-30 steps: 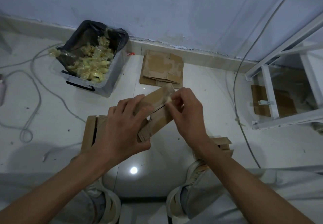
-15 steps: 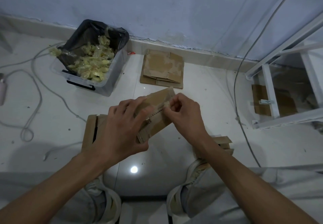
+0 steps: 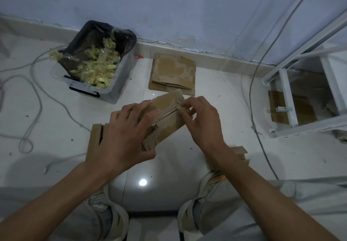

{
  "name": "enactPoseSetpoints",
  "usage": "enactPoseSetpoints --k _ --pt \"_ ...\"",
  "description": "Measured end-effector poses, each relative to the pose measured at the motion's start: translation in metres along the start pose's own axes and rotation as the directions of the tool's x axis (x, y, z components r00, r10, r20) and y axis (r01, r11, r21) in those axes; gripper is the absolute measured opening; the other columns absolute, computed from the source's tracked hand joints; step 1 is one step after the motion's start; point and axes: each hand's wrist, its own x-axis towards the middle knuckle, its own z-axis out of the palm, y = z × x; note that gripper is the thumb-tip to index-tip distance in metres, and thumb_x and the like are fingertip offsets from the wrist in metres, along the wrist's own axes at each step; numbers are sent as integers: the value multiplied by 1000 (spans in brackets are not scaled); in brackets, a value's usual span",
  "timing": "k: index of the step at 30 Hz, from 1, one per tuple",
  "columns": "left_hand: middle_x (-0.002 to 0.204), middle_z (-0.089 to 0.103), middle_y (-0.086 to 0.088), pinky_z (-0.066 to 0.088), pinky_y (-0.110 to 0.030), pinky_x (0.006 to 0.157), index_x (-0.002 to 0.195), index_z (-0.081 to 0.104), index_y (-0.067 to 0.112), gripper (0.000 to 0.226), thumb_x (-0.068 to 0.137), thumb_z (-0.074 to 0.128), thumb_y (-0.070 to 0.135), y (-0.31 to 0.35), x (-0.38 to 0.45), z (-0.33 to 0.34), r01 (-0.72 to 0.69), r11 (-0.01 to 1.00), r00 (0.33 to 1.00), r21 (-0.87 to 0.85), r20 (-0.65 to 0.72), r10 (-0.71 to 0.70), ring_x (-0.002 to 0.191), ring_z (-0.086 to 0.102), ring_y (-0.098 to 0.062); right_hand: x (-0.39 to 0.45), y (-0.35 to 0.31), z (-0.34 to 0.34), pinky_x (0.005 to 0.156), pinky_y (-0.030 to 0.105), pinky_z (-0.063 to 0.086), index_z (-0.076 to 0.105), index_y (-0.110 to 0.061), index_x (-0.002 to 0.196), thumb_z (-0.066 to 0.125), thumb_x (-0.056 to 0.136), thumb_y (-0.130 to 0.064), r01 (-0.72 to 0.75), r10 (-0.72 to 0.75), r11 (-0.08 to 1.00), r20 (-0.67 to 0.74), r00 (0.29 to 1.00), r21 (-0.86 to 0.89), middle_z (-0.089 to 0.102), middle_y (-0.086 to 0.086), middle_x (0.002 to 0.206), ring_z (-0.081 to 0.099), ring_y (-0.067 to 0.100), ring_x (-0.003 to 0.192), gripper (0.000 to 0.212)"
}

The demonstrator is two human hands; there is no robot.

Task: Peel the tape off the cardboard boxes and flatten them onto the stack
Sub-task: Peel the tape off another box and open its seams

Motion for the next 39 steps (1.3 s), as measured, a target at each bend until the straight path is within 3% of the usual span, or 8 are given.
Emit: enactPoseSetpoints --k 3,7,16,23,28,33,36,39 --pt "151 46 -11 46 -55 89 142 43 23 98 58 86 50 1 0 2 -23 1000 1000 1 -13 23 128 50 -37 6 0 -2 65 9 50 62 -28 113 76 95 -29 -252 237 949 97 967 187 67 -14 96 64 1 79 23" --pt "151 47 -9 46 -52 87 142 44 23 100 55 86 50 4 -3 3 -58 998 998 5 3 58 127 51 -36 10 6 -5 60 19 51 65 -19 90 74 88 -18 -281 258 947 153 954 156 65 -7 77 58 5 66 9" --pt "148 47 -4 49 -39 80 137 49 21 91 60 78 60 14 -4 -3 -21 995 998 -99 -59 16 119 55 -28 16 7 -20 59 40 51 48 -16 93 61 96 -13 132 -145 969 -48 988 -209 52 -2 93 48 18 74 14" --pt "139 44 19 43 -20 85 150 29 42 83 82 38 90 14 -16 -4 207 841 978 -500 95 -184 109 53 4 -2 -16 -14 56 43 52 52 -17 95 58 103 -19 363 -352 924 102 930 -121 59 0 76 54 20 60 10" --pt "123 64 15 54 -20 81 136 58 28 57 90 58 62 7 -5 0 213 914 970 -346 -36 -240 98 62 1 -22 -38 -7 58 31 51 63 -16 107 83 86 -18 628 -588 756 232 775 -182 66 4 89 59 18 72 29" --pt "78 72 -2 44 -19 45 98 74 11 26 80 87 23 11 -1 10 -68 997 980 32 -187 72 49 63 -13 -27 -35 -16 64 26 51 67 -14 113 83 88 -16 677 -631 711 251 734 -191 71 5 94 65 19 77 30" --pt "69 61 -3 45 -28 33 92 68 10 42 61 95 8 1 3 8 -148 977 988 156 -18 153 40 52 -15 -21 -33 -19 62 25 40 63 -17 112 86 82 -15 666 -604 711 290 743 -225 68 3 87 61 19 70 38" --pt "92 63 -3 48 -34 54 113 56 14 28 90 70 10 1 13 -3 -207 952 951 223 275 142 63 58 -18 -18 -28 -20 56 26 32 55 -22 108 85 81 -13 666 -577 711 355 736 -225 58 0 77 51 17 60 41"
